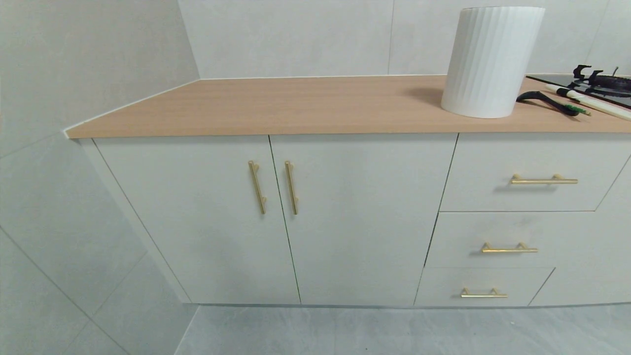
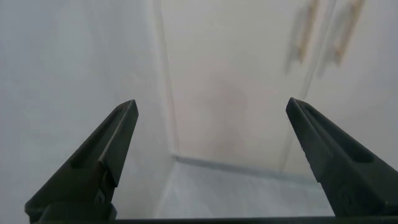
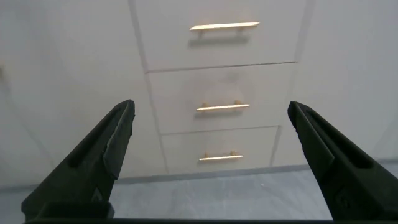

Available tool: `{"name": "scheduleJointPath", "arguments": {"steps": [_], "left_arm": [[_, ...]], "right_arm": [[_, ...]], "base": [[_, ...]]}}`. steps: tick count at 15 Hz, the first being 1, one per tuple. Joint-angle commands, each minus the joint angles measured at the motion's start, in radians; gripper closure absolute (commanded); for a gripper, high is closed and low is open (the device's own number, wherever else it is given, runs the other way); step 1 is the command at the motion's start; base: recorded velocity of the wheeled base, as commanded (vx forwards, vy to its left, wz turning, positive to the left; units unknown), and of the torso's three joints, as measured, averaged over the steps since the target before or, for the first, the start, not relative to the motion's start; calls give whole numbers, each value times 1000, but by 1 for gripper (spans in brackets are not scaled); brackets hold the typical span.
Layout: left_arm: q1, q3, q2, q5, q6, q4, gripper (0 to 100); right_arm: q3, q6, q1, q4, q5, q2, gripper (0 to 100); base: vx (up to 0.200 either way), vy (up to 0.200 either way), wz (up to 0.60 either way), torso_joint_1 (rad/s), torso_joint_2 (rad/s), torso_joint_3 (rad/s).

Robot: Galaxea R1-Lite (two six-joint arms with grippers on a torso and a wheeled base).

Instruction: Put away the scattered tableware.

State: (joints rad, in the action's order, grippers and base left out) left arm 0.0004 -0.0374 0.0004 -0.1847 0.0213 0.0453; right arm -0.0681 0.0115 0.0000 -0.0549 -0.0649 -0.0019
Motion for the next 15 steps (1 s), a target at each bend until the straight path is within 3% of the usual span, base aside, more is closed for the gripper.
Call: {"name": "scheduleJointPath", "arguments": {"steps": [1, 3, 6, 15], "left_arm": [[0, 37, 0, 5, -14, -5, 0], [0, 37, 0, 17, -12, -9, 0], [0, 37, 0, 152, -17, -45, 0], [0, 37, 0, 152, -15, -42, 0]], "right_arm": [[68, -7, 0, 7, 17, 2, 0], [68, -11, 0, 33, 27, 2, 0], [67, -25, 0, 56, 76, 3, 0], [67, -24, 2, 55, 77, 3, 0]], "base": [[0, 0, 0, 0, 0, 0], [0, 0, 0, 0, 0, 0], [0, 0, 0, 0, 0, 0], [0, 0, 0, 0, 0, 0]]}}
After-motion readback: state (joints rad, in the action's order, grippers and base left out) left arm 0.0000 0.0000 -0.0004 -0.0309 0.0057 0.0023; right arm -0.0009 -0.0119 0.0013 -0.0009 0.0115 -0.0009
